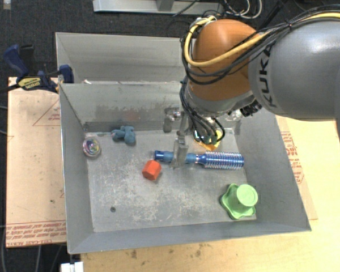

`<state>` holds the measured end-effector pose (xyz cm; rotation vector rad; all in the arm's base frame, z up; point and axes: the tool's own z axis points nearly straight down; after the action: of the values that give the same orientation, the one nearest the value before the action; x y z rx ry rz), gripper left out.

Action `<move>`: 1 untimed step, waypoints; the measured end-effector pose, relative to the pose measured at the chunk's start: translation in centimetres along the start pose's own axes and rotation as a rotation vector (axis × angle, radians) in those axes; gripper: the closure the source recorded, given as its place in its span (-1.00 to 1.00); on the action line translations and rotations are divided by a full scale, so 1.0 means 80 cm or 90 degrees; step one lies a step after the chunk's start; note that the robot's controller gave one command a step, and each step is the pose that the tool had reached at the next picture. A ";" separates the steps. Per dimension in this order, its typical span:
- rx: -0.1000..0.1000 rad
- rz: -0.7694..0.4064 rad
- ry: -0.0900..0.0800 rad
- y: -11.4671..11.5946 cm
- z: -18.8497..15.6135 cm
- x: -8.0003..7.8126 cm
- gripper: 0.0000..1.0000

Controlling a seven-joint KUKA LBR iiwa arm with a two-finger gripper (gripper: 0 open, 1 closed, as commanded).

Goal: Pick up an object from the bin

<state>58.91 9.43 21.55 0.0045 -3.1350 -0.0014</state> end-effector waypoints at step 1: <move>0.001 -0.018 -0.001 -0.048 0.167 -0.010 -1.00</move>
Offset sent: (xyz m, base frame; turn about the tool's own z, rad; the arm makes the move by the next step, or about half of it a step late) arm 0.0089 -0.0373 -0.1282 -0.0320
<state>59.66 5.60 8.21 0.0497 -3.1357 0.0004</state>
